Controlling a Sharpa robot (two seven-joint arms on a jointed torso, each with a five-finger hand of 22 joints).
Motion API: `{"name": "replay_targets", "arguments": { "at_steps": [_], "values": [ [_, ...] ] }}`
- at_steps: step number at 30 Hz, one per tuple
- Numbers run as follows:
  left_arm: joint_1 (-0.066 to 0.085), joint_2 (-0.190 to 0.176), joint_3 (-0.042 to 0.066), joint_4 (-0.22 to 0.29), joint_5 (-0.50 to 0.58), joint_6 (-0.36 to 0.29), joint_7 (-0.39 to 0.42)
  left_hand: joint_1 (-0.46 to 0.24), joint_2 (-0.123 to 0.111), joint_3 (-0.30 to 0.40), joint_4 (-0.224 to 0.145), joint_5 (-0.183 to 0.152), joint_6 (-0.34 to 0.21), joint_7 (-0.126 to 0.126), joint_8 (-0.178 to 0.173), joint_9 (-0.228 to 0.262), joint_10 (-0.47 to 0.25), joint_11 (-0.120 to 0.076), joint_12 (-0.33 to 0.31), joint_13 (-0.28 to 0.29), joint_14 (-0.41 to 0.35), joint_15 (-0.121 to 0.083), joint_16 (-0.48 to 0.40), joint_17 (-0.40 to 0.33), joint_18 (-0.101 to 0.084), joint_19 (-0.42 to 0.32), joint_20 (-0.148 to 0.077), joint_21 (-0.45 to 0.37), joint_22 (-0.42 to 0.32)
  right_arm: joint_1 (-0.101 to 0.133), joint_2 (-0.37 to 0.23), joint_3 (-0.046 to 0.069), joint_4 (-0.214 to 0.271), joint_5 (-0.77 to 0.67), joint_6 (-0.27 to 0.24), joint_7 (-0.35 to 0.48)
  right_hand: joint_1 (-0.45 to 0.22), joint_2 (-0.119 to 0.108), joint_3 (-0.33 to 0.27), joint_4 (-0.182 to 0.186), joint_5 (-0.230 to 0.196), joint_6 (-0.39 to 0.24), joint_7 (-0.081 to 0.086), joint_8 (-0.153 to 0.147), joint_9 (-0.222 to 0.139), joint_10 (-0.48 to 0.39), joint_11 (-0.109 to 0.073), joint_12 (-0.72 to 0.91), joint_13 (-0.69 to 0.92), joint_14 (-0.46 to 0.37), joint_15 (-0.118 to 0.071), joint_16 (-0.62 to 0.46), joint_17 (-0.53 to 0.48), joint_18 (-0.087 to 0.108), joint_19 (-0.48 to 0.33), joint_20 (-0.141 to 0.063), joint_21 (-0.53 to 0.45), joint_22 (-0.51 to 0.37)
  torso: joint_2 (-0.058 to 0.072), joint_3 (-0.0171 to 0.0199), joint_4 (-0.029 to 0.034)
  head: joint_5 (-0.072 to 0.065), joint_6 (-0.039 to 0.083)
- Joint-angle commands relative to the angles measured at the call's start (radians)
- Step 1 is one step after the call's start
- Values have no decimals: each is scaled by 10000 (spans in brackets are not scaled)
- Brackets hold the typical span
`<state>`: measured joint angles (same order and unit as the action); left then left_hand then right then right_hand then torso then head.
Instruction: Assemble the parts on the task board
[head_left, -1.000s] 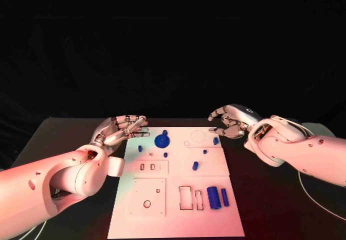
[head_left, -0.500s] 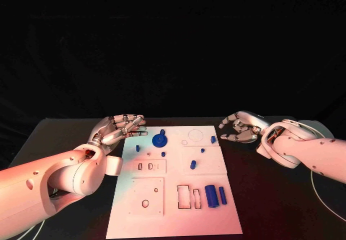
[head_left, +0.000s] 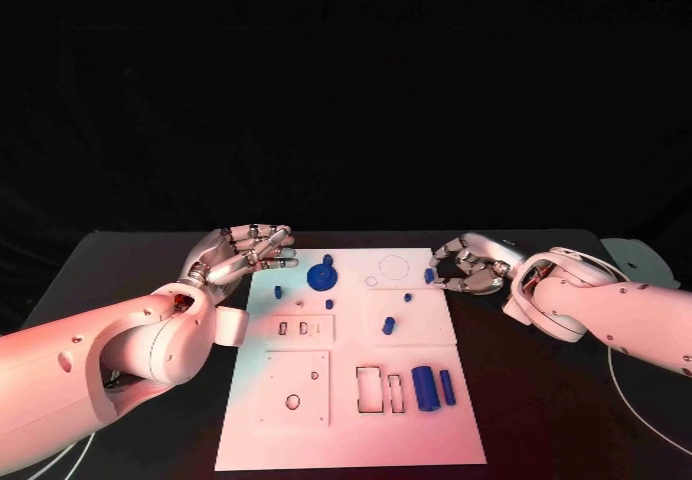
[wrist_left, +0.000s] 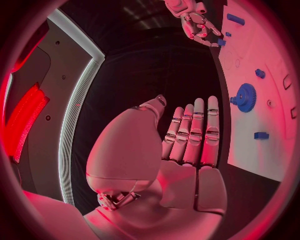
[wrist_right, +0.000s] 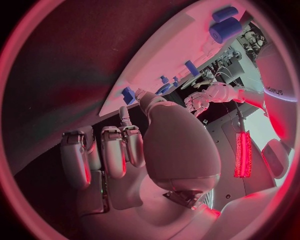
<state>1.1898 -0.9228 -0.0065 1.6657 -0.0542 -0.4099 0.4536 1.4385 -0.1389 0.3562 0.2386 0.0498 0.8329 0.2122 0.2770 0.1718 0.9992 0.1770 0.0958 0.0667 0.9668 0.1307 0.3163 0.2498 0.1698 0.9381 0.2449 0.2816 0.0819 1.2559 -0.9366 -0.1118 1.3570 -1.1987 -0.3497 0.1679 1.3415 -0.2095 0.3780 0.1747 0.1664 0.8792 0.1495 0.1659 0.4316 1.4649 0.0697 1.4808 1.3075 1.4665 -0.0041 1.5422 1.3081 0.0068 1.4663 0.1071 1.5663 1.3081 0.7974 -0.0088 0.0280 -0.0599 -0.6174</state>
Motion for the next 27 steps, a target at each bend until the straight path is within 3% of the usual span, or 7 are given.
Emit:
{"name": "replay_targets", "arguments": {
  "at_steps": [1,27],
  "values": [
    [11,23,9,8,13,197,85,-32,-11,60,-26,25,-91,140,-53,-10,-17,25,-53,-4,-10,49,-65,13,143,61,-8,-57,-12,-43,86,-1,-75,-15,180,-38,86,9,19,-47,43,-27,1,-52,-11,427,-37,-29,1816,818,-68,-12,1572,-68,1045,-89,45,2627,-5,-2,-10,25,-29],
    [11,20,9,-23,13,239,36,-27,-13,76,-42,25,-90,145,-57,-11,-12,27,-75,-3,-21,51,-79,26,143,59,-5,-68,-22,-95,447,2,-382,44,-52,-187,69,462,409,-78,29,562,-7,74,53,558,-33,148,1971,845,-109,18,1681,-68,1045,-119,45,2627,-14,3,-13,71,-43]
  ]
}}
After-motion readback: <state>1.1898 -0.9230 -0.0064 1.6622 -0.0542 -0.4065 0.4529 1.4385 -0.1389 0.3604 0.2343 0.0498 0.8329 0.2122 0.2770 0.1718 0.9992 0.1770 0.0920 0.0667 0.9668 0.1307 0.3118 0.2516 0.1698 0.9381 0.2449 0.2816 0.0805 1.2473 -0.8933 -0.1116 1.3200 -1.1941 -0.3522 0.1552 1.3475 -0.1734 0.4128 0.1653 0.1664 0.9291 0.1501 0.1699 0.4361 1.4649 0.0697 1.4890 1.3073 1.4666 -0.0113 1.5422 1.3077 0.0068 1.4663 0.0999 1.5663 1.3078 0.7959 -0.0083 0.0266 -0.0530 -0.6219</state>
